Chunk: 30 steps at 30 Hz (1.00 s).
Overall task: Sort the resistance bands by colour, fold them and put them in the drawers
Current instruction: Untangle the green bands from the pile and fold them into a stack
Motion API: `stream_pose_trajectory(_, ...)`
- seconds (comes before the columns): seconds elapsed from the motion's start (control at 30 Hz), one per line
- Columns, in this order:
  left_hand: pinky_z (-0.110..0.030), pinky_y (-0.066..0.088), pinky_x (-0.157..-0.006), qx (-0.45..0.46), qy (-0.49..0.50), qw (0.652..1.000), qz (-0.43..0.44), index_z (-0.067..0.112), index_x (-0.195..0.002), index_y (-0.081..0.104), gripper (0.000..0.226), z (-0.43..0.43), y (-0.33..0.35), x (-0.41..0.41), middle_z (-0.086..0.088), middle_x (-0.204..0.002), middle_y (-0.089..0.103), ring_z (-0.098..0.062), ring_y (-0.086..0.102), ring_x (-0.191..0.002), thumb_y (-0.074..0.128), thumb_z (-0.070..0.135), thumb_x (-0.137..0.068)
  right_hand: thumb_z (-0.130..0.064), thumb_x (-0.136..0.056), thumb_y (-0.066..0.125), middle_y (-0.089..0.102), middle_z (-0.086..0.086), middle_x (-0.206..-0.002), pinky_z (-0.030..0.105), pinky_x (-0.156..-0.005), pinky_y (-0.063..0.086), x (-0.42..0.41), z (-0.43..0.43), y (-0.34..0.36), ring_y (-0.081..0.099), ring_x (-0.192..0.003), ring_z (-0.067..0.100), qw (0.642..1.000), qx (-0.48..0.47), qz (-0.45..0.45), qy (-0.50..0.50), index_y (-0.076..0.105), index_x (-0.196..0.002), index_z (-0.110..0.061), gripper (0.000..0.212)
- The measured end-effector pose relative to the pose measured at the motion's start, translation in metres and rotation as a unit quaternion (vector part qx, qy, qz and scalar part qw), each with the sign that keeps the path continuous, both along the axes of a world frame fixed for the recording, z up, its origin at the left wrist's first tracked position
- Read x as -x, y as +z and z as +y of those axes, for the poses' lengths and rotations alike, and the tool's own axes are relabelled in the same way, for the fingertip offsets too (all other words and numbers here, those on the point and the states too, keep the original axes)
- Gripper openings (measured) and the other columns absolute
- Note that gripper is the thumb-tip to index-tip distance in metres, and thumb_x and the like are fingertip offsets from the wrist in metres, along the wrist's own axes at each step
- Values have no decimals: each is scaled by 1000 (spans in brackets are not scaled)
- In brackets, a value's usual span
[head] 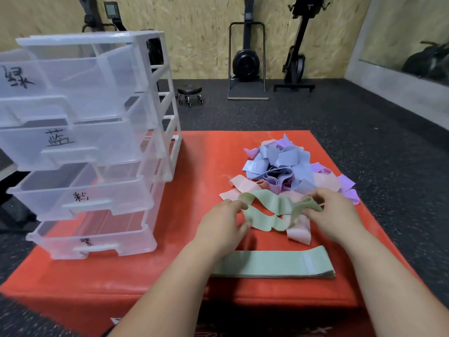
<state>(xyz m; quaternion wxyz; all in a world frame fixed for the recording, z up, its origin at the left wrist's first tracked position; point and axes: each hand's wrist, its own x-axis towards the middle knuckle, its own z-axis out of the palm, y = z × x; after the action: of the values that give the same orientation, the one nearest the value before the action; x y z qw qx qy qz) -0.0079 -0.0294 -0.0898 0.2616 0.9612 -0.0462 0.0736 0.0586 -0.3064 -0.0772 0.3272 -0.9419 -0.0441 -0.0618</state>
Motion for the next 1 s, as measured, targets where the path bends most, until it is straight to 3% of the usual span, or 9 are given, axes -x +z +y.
stream_pose_trajectory(0.1,-41,53,-98,-9,-30,999,-25,31,-136,63,41,-12,-4,-14,8,-134,64,-22,61,-120,66,34,-95,-18,-80,77,75,-10,-104,36,-81,55,-7,-12,-3,69,-96,21,994,83,65,11,66,-102,-43,35)
stream_pose_trajectory(0.2,-41,51,-100,-33,-55,998,-29,32,-139,62,45,-24,-7,-27,7,-139,63,-24,57,-124,70,36,-95,-16,-82,73,74,-5,-113,37,-84,55,-19,-19,0,68,-103,25,991,117,66,-3,68,-116,-40,42)
stream_pose_trajectory(0.33,-43,52,-89,-69,-55,996,-28,32,-126,70,34,-36,-11,-41,5,-115,70,-26,59,-110,67,49,-96,-6,-75,61,66,-5,-123,44,-94,52,-31,-12,-1,58,-115,26,991,131,0,32,66,-123,-46,63)
stream_pose_trajectory(0.43,-41,54,-78,-97,-37,994,-17,29,-101,74,32,-44,-15,-47,3,-94,71,-26,63,-97,63,58,-95,-7,-79,67,61,-9,-115,40,-97,46,-33,6,-3,52,-109,21,984,112,-27,139,74,-116,-44,53)
stream_pose_trajectory(0.53,-38,55,-77,-122,-22,992,-8,32,-102,78,44,-50,-25,-53,5,-92,74,-23,64,-98,60,70,-89,-17,-83,76,61,-12,-117,42,-98,48,-32,22,-14,53,-115,18,967,148,-27,205,70,-121,-48,50)
stream_pose_trajectory(0.63,-40,52,-81,-149,-5,989,-5,36,-99,78,53,-57,-30,-56,9,-91,73,-22,61,-98,59,81,-80,-27,-85,74,62,-13,-110,43,-90,52,-33,30,-20,55,-112,19,968,169,-39,179,71,-115,-46,35)
stream_pose_trajectory(0.73,-39,49,-81,-162,9,987,-9,32,-89,76,40,-64,-30,-55,7,-89,70,-25,60,-97,64,69,-79,-29,-85,75,66,-11,-98,40,-80,53,-35,31,-15,60,-103,20,975,161,-89,128,75,-101,-39,19)
stream_pose_trajectory(0.83,-36,49,-73,-80,3,997,8,28,-77,69,20,-64,-27,-52,8,-82,67,-25,63,-94,66,46,-85,-27,-87,76,67,-11,-92,39,-77,52,-35,24,-6,63,-91,18,983,101,-125,92,75,-99,-35,14)
stream_pose_trajectory(1.0,-33,52,-67,139,92,986,-21,25,-84,68,9,-47,1,-52,9,-80,72,-16,67,-76,67,31,-89,-24,-86,81,71,-13,-86,31,-78,48,-30,5,13,65,-84,12,986,-19,-166,9,74,-95,-29,12)
